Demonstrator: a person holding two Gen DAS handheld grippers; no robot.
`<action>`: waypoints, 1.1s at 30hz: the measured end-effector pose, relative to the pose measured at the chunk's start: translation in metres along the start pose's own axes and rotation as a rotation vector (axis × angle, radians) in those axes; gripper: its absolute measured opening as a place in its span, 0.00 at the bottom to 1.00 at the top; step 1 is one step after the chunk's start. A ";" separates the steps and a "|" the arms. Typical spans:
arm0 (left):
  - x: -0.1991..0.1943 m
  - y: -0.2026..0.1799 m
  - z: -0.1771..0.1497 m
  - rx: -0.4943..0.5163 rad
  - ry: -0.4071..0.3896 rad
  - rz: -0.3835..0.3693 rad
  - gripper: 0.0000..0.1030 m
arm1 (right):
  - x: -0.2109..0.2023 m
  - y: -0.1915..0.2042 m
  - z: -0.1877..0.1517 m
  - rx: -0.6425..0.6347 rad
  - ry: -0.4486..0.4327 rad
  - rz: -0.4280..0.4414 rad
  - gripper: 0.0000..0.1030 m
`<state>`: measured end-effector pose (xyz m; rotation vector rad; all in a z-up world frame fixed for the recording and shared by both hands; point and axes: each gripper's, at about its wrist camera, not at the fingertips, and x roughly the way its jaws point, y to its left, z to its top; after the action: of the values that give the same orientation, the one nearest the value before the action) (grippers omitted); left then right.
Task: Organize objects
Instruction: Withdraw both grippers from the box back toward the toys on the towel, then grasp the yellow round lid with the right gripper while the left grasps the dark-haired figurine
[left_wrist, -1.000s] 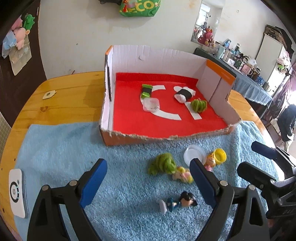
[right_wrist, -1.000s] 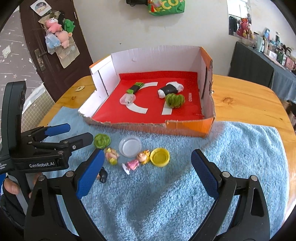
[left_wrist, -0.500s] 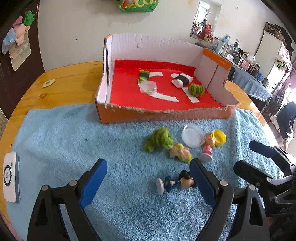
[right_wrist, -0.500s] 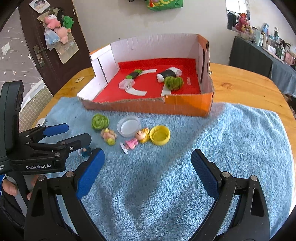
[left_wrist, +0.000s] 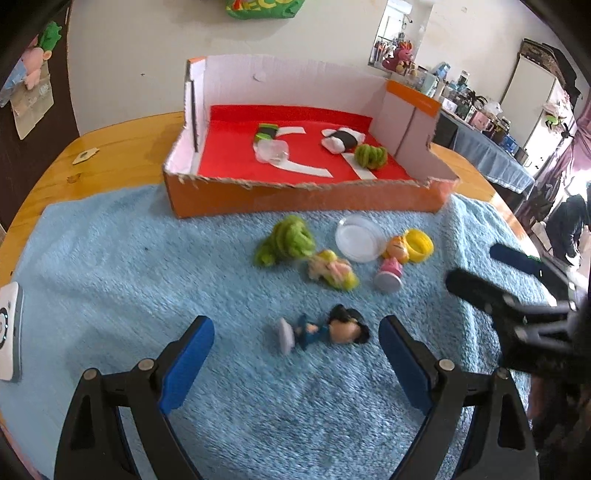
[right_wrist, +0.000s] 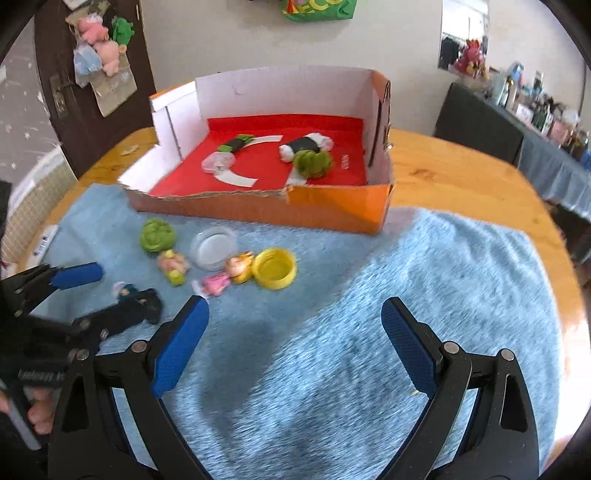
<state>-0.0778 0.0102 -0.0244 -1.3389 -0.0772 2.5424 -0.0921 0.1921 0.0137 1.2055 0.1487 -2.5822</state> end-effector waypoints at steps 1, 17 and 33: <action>0.001 -0.002 -0.001 0.002 0.002 0.000 0.90 | 0.002 0.000 0.002 -0.013 0.002 -0.015 0.93; 0.009 -0.010 -0.008 0.022 -0.013 0.055 0.90 | 0.043 0.005 0.013 -0.068 0.055 -0.059 0.84; 0.008 -0.007 -0.008 0.006 -0.034 0.067 0.79 | 0.048 0.011 0.016 -0.061 0.052 -0.001 0.28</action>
<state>-0.0739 0.0189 -0.0343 -1.3175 -0.0313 2.6186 -0.1299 0.1677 -0.0121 1.2510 0.2372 -2.5296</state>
